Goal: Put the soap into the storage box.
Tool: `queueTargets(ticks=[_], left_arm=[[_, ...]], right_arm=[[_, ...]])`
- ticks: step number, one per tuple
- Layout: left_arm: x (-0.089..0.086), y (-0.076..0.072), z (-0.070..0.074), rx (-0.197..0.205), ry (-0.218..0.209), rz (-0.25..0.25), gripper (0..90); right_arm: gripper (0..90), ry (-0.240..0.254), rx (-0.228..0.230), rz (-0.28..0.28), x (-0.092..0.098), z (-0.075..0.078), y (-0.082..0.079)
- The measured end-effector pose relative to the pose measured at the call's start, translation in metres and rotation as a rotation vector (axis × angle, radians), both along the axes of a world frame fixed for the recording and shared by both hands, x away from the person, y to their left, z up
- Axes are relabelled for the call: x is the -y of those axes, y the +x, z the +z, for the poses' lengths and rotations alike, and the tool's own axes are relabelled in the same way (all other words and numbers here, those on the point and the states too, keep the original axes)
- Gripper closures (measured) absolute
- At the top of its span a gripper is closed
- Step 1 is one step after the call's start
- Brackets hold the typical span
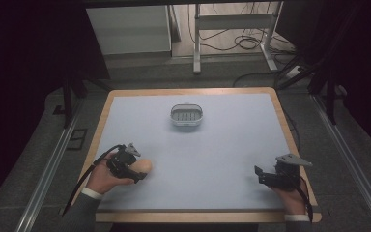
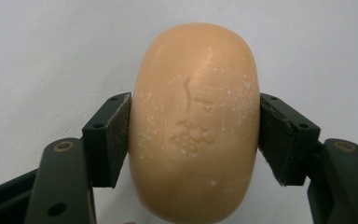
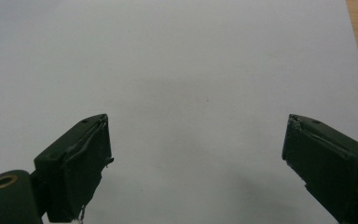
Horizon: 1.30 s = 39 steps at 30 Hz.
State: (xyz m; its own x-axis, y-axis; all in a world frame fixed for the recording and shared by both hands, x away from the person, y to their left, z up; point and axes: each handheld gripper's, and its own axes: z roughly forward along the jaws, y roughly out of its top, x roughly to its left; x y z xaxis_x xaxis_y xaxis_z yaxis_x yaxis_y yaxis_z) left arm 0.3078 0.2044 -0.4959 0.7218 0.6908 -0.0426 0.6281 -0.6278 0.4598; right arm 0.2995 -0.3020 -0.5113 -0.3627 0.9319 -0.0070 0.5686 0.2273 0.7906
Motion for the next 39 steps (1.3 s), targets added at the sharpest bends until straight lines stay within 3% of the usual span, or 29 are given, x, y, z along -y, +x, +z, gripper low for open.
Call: queueTargets(ticks=[39], left_arm=[[-0.001, 0.027, 0.007, 0.026, -0.045, 0.024, 32.3]], right_arm=[[7.8, -0.008, -0.007, -0.008, 0.002, -0.002, 0.001]])
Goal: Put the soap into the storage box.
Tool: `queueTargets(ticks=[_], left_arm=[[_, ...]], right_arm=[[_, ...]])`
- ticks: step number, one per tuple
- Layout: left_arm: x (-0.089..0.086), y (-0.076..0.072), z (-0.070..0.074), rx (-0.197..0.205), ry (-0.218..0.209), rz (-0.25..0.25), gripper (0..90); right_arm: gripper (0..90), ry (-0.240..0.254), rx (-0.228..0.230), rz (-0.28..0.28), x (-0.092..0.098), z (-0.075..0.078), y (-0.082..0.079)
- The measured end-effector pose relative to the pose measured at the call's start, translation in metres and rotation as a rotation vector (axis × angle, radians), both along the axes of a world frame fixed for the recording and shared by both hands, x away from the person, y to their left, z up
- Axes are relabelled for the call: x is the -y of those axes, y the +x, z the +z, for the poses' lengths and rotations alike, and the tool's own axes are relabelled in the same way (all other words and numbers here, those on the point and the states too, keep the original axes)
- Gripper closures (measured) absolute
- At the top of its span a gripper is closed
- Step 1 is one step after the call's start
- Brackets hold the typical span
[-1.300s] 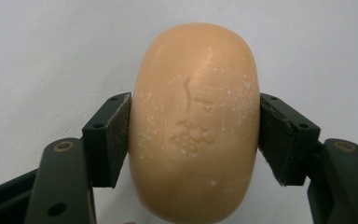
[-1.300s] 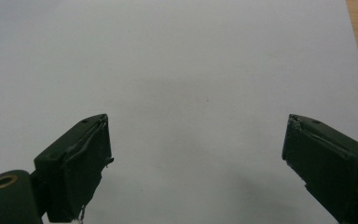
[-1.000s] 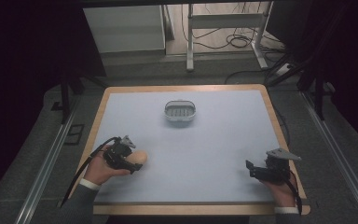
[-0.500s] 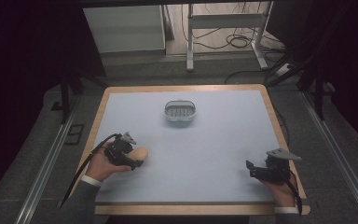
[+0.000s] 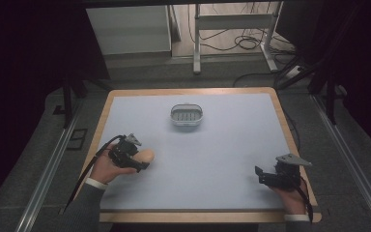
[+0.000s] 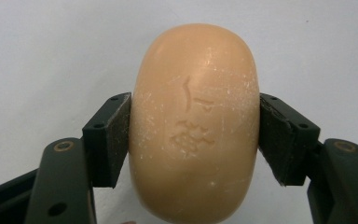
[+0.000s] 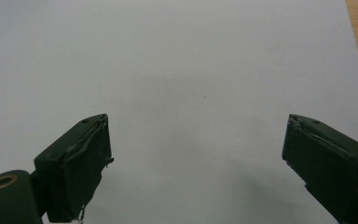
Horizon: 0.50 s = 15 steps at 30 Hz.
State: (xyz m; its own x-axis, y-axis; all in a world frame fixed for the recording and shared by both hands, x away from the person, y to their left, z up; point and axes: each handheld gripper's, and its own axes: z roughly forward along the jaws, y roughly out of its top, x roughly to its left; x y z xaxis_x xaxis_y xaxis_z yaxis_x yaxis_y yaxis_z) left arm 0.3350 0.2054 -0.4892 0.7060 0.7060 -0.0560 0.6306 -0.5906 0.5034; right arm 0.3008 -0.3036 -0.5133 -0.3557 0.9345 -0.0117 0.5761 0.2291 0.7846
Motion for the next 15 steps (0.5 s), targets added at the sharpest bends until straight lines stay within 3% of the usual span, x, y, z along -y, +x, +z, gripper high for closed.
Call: queueTargets(ticks=[15], left_arm=[[0.0023, 0.0084, 0.0029, 0.01, -0.009, 0.004, 32.3]], right_arm=[[7.8, 0.001, -0.003, -0.005, 0.0006, 0.0, -0.0001]])
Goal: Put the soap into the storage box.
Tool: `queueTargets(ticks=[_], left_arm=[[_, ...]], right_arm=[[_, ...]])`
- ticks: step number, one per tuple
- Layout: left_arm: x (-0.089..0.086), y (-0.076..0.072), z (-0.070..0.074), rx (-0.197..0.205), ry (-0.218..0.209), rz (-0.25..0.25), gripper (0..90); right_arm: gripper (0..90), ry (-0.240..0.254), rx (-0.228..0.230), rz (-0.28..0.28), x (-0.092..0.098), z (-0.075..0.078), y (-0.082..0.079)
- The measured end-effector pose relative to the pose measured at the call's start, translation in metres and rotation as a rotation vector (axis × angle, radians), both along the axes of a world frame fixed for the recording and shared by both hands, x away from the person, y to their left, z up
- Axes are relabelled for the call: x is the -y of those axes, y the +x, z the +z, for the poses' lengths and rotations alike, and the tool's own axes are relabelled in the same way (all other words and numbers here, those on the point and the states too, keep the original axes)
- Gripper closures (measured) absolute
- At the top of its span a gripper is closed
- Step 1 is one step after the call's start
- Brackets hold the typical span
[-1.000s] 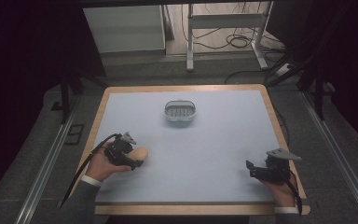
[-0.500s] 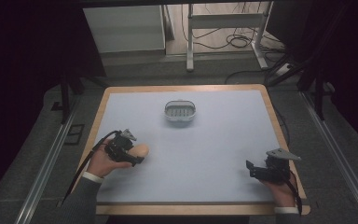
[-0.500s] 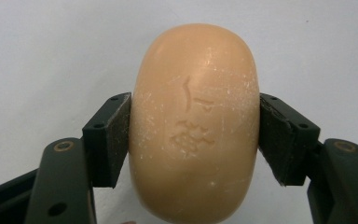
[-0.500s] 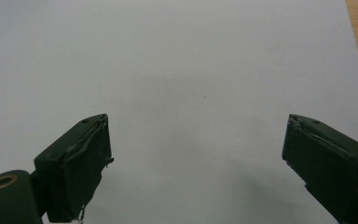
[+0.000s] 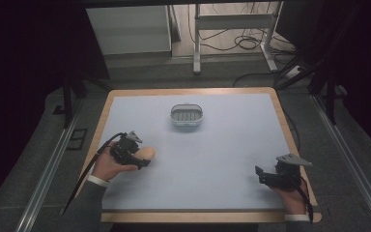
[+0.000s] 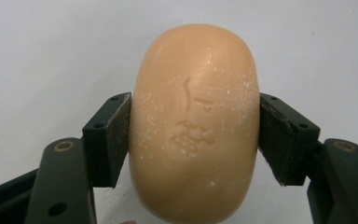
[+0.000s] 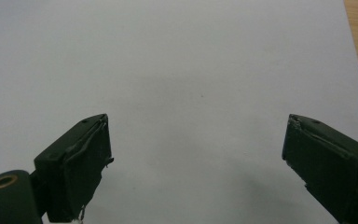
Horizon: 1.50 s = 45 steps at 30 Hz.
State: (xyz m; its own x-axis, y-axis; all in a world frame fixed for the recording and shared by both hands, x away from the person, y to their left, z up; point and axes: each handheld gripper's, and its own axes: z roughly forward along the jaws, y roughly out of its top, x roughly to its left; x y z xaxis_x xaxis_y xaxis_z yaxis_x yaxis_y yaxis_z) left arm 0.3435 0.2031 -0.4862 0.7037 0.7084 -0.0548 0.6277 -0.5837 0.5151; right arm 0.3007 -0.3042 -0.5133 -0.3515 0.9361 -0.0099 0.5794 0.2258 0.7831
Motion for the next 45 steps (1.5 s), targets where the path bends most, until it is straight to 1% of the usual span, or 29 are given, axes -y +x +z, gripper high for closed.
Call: queueTargets(ticks=[3, 14, 17, 20, 27, 36, 40, 42, 45], left_arm=[[0.002, 0.003, 0.003, 0.012, -0.002, -0.005, 32.3], [0.007, 0.013, 0.01, 0.019, 0.004, -0.014, 32.3], [0.009, 0.016, 0.014, 0.023, 0.01, -0.019, 32.3], [0.011, 0.018, 0.017, 0.032, 0.01, -0.019, 32.3], [0.017, 0.024, 0.023, 0.04, 0.012, -0.032, 32.3], [0.024, 0.031, 0.024, 0.04, 0.023, -0.042, 32.3], [0.025, 0.033, 0.024, 0.039, 0.015, -0.041, 32.4], [0.025, 0.034, 0.025, 0.039, 0.021, -0.041, 32.4], [0.024, 0.036, 0.025, 0.039, 0.017, -0.038, 32.4]], right_arm=[[7.8, 0.0, 0.002, -0.001, 0.0, 0.0, 0.0], [7.8, -0.004, -0.001, -0.003, 0.0, -0.001, 0.0], [7.8, -0.003, -0.004, -0.004, 0.001, -0.001, 0.0], [7.8, -0.001, -0.002, -0.003, 0.001, -0.001, 0.0], [7.8, -0.001, -0.002, -0.003, 0.001, -0.001, 0.0], [7.8, -0.003, -0.002, -0.004, 0.001, -0.001, 0.0], [7.8, -0.002, -0.002, -0.005, 0.002, -0.001, 0.0], [7.8, -0.002, -0.002, -0.005, 0.002, -0.001, 0.0], [7.8, -0.004, -0.003, -0.005, 0.002, -0.001, 0.0]])
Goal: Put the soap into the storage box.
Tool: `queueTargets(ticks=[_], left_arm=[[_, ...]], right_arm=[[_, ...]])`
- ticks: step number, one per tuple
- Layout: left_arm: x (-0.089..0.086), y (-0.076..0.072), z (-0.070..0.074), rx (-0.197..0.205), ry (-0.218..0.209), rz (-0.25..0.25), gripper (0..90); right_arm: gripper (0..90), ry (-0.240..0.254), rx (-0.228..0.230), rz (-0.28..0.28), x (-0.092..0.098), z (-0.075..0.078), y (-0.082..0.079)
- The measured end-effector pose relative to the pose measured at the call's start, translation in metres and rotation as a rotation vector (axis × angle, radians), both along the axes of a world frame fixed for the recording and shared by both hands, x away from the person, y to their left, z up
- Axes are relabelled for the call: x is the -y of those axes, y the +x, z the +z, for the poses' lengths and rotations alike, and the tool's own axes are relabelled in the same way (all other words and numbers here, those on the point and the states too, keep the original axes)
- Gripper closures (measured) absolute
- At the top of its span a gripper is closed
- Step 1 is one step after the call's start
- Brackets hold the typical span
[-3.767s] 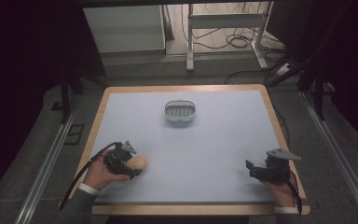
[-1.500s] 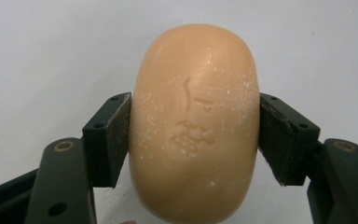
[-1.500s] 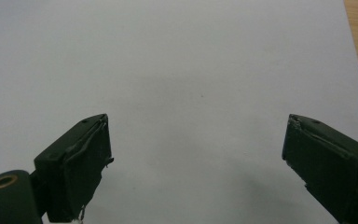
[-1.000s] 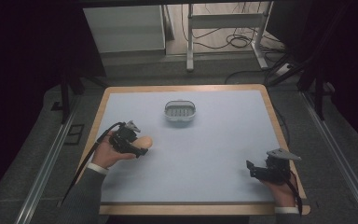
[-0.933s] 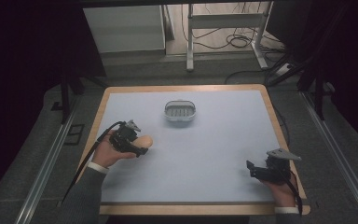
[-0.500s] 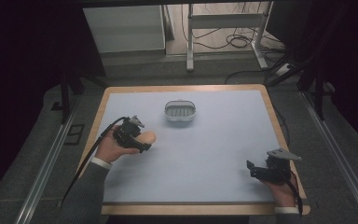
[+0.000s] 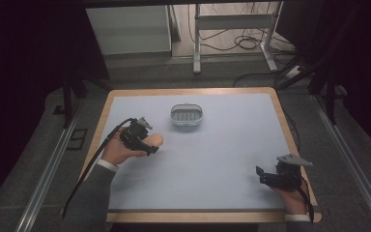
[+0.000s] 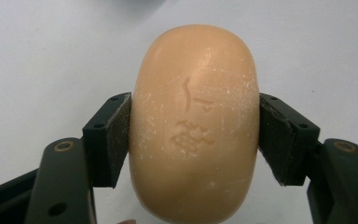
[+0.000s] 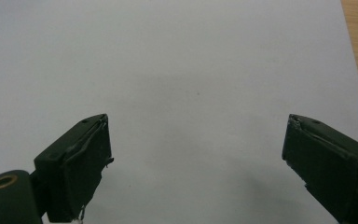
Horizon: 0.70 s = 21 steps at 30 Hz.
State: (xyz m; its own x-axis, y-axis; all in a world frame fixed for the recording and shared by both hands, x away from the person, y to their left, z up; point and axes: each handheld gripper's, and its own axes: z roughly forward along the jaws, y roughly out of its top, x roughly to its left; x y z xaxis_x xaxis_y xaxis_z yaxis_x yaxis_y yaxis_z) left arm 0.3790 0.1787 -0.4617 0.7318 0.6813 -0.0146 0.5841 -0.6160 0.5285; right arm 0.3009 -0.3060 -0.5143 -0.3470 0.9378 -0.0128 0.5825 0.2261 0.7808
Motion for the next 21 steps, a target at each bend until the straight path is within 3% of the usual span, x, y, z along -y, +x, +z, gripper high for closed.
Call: queueTargets(ticks=[21], left_arm=[[0.003, 0.013, 0.0, -0.012, -0.004, -0.003, 32.4]], right_arm=[[7.8, -0.003, -0.004, -0.005, 0.001, -0.001, 0.001]])
